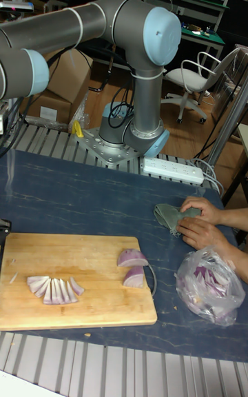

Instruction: Chop the onions

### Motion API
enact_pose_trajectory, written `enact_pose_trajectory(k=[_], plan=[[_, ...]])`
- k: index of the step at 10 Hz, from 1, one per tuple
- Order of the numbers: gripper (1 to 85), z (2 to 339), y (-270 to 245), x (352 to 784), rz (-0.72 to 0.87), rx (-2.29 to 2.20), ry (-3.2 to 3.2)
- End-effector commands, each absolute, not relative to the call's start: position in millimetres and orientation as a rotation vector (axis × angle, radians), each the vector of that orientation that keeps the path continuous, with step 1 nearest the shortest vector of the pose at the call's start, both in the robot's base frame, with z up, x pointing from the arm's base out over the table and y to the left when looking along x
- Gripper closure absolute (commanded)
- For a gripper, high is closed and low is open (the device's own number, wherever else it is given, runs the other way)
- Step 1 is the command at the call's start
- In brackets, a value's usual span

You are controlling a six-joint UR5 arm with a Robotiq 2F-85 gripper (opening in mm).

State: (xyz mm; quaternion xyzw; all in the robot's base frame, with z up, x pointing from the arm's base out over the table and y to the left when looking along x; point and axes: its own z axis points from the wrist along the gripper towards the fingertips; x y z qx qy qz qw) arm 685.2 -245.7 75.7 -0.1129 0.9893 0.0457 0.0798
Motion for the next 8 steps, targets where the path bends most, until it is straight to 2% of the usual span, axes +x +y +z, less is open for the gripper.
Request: enact_pose_trajectory(k=[1, 3, 4, 5, 6, 8], plan=[[84.0, 72, -245, 684, 0.154, -0.340, 2.966], [84.0, 71, -248, 683, 0.133, -0.363, 2.969], [81.3, 71, -253, 684, 0.101, -0.392, 2.967], [74.7, 72, -256, 687, 0.082, -0.432, 2.952], [55.7, 74, -257, 691, 0.074, -0.464, 2.936], [42.0, 78, -256, 693, 0.083, -0.498, 2.924]])
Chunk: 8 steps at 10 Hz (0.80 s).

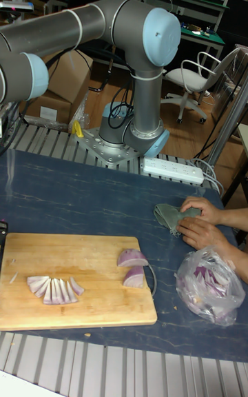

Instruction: Chop the onions

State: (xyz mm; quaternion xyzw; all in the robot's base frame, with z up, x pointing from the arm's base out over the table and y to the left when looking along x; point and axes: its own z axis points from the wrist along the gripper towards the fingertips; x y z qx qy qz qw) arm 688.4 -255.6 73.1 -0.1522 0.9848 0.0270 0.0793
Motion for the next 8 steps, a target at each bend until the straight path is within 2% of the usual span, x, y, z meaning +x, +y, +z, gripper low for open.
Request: enact_pose_trajectory(k=[1, 2, 8], plan=[[36.3, 78, -255, 694, 0.092, -0.505, 2.918], [30.7, 79, -252, 695, 0.105, -0.505, 2.914], [16.7, 79, -244, 688, 0.163, -0.534, 2.929]])
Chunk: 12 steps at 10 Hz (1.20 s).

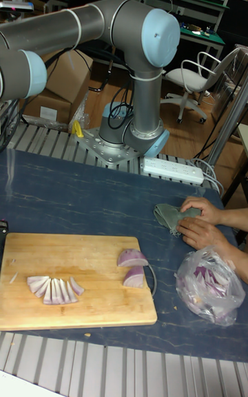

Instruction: Chop the onions

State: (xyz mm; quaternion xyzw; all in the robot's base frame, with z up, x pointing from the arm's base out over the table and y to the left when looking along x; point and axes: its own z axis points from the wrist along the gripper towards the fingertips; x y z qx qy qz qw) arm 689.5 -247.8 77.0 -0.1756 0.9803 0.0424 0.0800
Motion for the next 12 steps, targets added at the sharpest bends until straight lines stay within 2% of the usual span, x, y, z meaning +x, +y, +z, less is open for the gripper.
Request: enact_pose_trajectory(k=[1, 4, 6, 12], plan=[[13.0, 80, -241, 687, 0.183, -0.537, 2.926], [4.0, 79, -238, 685, 0.208, -0.568, 2.917], [1.3, 78, -240, 680, 0.206, -0.587, 2.930], [0.7, 77, -247, 671, 0.187, -0.634, 2.958]])
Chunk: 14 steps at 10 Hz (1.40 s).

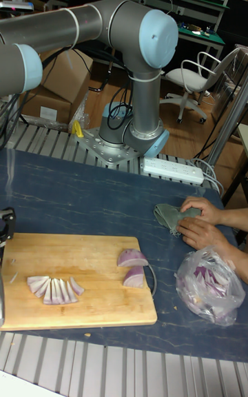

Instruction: Chop the onions

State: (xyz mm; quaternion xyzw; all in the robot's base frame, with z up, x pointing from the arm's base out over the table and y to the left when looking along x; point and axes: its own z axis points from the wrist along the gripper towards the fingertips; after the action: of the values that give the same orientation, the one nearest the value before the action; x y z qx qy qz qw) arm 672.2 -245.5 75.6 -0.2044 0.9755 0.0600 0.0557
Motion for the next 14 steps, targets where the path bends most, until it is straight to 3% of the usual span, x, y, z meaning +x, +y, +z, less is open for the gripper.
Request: enact_pose_trajectory(k=[1, 5, 8, 10, 11, 12, 13, 14], plan=[[0.7, 77, -247, 671, 0.191, -0.638, 2.956], [0.7, 84, -249, 669, 0.181, -0.624, 2.974], [0.7, 127, -247, 668, 0.087, -0.604, 3.018], [6.7, 147, -234, 671, 0.056, -0.501, 3.052], [21.7, 154, -227, 676, 0.044, -0.410, 3.069], [59.0, 163, -224, 679, -0.008, -0.288, 3.100], [84.7, 171, -216, 680, -0.031, -0.205, 3.121], [84.7, 179, -200, 685, -0.007, -0.160, 3.119]])
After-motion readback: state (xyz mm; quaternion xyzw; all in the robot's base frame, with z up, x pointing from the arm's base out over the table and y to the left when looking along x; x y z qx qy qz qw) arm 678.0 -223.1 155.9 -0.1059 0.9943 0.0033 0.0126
